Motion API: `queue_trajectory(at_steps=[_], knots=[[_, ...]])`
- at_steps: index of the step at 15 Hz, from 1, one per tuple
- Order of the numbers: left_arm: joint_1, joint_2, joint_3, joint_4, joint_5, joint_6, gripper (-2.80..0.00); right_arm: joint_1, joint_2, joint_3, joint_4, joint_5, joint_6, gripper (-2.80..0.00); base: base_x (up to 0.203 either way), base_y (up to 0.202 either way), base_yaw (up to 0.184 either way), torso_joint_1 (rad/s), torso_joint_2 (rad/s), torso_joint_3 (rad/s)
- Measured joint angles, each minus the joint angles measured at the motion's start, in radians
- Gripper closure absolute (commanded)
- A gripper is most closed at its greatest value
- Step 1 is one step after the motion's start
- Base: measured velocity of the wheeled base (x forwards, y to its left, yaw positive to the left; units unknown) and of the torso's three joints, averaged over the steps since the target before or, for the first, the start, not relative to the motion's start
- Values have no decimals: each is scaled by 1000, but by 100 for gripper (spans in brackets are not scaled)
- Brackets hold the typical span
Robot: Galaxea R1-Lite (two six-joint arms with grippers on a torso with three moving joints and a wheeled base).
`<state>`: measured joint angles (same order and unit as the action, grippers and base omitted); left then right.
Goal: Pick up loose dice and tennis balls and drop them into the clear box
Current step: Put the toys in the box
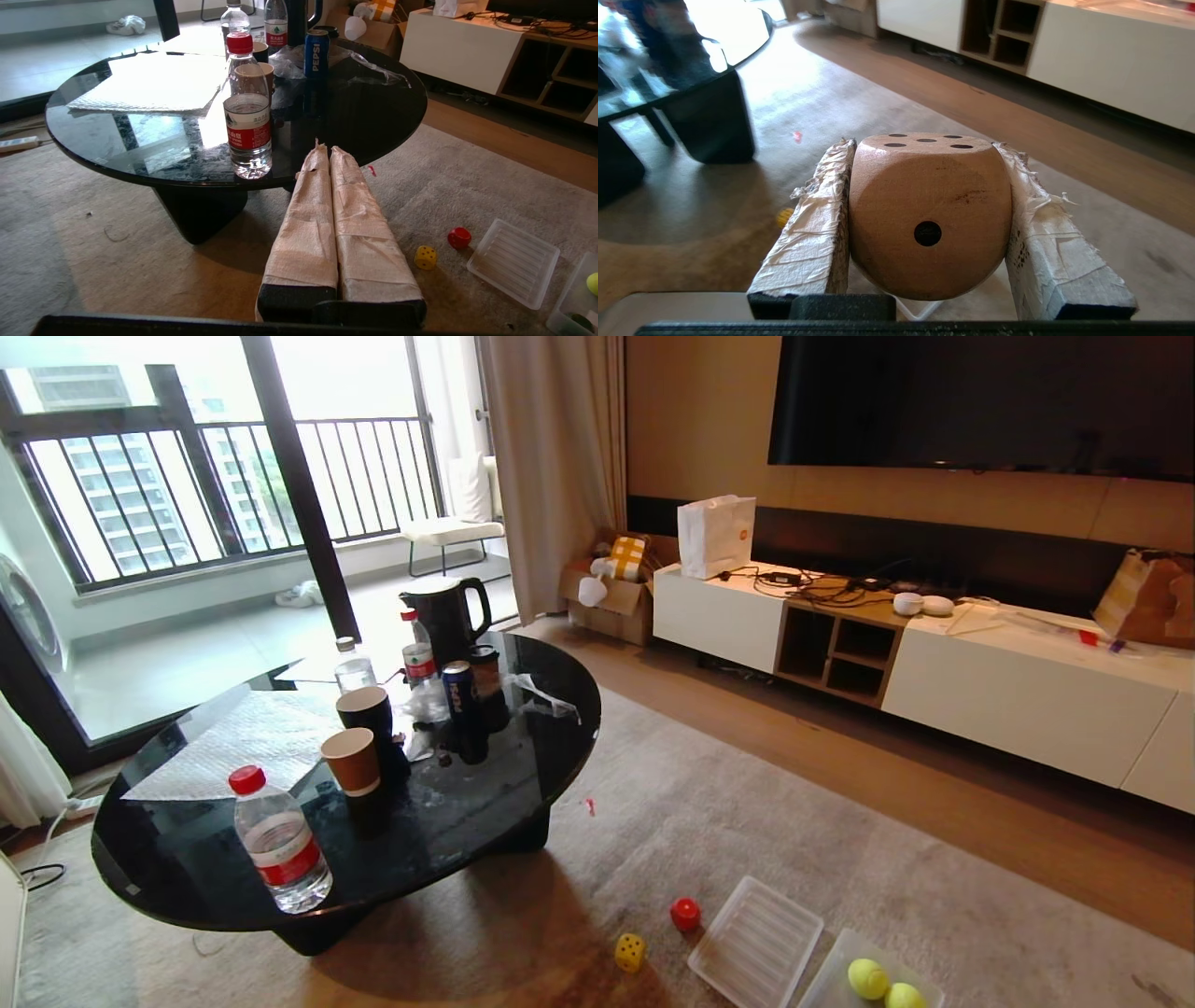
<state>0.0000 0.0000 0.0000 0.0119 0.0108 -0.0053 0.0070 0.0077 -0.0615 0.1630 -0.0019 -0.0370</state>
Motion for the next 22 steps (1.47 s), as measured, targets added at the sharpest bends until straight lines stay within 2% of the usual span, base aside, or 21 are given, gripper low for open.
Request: queue_trajectory(at_steps=[16, 22], knots=[[0, 0, 0, -3, -1, 7, 0, 1, 0, 0, 0, 1, 1, 0, 0, 0, 0, 0, 0, -2], [0, 0, 0, -4, -1, 5, 0, 1, 0, 0, 0, 2, 0, 0, 0, 0, 0, 3, 3, -172]])
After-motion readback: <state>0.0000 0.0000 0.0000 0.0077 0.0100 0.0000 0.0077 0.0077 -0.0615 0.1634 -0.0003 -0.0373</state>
